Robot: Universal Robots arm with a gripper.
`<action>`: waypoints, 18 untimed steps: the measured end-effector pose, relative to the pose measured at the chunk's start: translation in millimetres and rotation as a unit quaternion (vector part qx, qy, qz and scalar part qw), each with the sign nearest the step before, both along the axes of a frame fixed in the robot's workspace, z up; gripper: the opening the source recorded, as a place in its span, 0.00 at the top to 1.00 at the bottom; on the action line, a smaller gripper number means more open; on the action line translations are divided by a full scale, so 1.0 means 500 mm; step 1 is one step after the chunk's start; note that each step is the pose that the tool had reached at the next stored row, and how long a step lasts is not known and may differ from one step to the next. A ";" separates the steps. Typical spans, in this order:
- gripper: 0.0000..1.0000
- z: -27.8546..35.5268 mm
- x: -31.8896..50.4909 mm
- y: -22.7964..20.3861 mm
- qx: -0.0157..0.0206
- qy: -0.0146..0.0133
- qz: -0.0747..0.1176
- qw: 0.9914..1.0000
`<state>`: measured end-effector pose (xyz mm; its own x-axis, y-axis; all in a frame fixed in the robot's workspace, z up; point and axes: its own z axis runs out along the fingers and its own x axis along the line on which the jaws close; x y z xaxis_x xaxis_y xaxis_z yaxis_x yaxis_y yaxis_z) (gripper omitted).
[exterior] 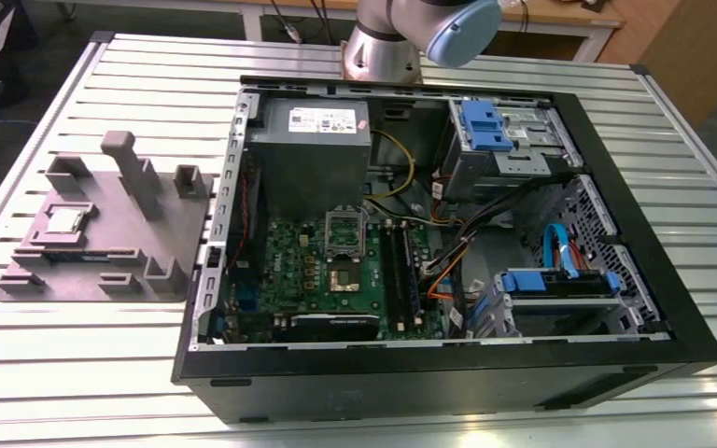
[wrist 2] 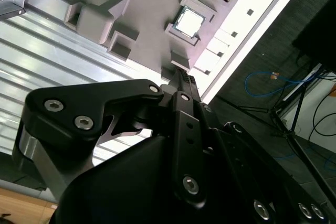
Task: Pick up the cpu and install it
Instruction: 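Reach for the cpu, then pick up the cpu and move it towards the insertion slot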
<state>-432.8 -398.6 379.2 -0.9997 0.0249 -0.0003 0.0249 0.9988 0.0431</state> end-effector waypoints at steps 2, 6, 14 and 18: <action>0.90 0.000 0.000 0.0000 0.000 0.000 0.000 1.000; 0.90 0.000 -0.004 0.0002 0.000 0.000 0.000 1.000; 0.90 -0.002 -0.027 -0.0001 0.000 0.000 0.000 1.000; 0.90 -0.002 -0.027 0.0000 0.000 0.000 0.000 1.000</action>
